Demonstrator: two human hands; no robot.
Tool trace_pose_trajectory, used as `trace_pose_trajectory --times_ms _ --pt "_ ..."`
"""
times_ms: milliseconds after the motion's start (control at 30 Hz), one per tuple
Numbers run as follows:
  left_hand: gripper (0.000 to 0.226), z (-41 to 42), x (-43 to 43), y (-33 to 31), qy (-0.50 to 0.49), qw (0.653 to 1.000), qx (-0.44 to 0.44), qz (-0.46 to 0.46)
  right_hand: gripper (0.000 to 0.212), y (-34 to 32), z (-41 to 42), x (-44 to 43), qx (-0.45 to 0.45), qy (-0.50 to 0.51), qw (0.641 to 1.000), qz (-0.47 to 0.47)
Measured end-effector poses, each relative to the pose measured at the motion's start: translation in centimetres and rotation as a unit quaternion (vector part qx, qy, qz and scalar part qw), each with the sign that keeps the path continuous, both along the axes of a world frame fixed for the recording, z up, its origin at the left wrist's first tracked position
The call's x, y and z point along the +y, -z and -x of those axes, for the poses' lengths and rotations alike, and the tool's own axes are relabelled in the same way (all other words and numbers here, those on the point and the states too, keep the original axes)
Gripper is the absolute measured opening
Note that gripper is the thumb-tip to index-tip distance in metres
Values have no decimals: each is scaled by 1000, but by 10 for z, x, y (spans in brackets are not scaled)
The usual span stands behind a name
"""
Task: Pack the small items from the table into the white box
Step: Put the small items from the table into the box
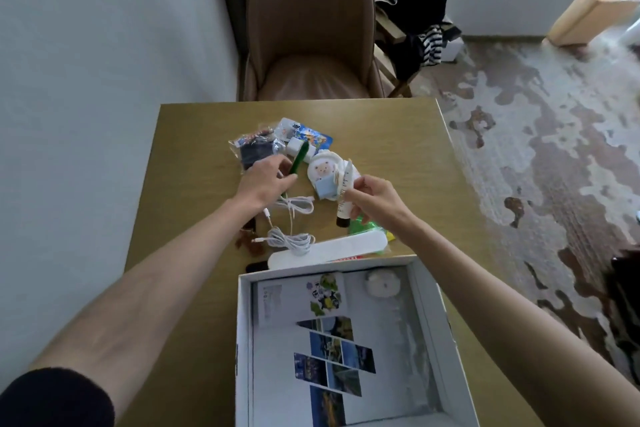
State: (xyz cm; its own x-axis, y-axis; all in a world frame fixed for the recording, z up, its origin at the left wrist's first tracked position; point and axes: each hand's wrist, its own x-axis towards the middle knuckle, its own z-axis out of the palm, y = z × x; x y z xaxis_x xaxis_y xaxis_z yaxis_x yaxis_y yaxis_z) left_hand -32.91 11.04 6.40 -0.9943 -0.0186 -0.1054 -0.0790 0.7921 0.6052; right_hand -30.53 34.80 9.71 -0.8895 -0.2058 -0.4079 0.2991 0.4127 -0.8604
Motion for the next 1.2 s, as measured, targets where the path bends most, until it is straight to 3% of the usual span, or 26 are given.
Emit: trace_pose_trajectory --times_ms 167,467,633,700,900,1033,1200 --pt "15 -30 6 -58 2 992 79 -97 18 -33 -17 6 10 10 996 87" --pt "17 -124 44 -116 -45 983 161 -81 13 -63 -52 33 20 -29 987 154" --pt "23 -197 61 -120 32 983 180 -10 25 -59 -83 44 28 -95 983 156" --pt "24 -221 65 -111 72 983 166 36 21 -55 -97 49 42 -135 980 138" --pt "25 -255 69 -69 135 981 17 136 19 -40 -128 61 55 -191 980 17" --pt "23 -260 74 -45 192 964 -5 183 28 -34 -143 70 83 -214 968 -97" --pt "30 -269 73 -29 264 941 -17 211 23 -30 -165 72 96 -253 939 -215"
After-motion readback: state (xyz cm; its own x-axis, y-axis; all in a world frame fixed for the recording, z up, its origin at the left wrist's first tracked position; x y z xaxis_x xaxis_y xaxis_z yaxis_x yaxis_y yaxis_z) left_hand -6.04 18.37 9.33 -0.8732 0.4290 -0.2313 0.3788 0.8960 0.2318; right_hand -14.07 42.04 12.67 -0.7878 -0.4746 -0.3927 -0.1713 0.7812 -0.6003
